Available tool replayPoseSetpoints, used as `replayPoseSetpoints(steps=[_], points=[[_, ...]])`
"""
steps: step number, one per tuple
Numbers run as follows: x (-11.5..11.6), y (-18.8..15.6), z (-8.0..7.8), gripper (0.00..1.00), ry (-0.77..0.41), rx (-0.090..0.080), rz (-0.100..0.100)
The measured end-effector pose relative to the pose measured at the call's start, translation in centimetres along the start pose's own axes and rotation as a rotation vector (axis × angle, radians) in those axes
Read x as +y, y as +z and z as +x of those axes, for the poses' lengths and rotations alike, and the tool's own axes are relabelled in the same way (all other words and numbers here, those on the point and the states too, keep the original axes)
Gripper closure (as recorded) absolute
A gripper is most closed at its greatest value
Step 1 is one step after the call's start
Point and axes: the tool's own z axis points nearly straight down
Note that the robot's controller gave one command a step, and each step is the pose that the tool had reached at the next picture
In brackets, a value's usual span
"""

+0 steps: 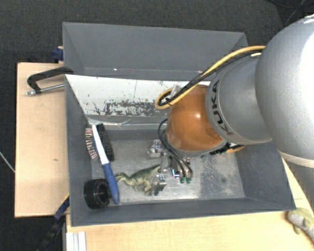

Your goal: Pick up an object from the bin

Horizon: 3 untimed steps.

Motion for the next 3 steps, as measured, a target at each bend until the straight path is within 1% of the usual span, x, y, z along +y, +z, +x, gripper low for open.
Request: replayPoseSetpoints(steps=[1, 2, 3], points=[[0.1, 0.0, -0.1, 1.00, -0.001, -0.007, -0.002], [0.2, -11.1, -1.7, 1.00, -0.015, -0.008, -0.003], [0.3, -16.1, -2.6, 1.00, -0.053, -0.006, -0.002]])
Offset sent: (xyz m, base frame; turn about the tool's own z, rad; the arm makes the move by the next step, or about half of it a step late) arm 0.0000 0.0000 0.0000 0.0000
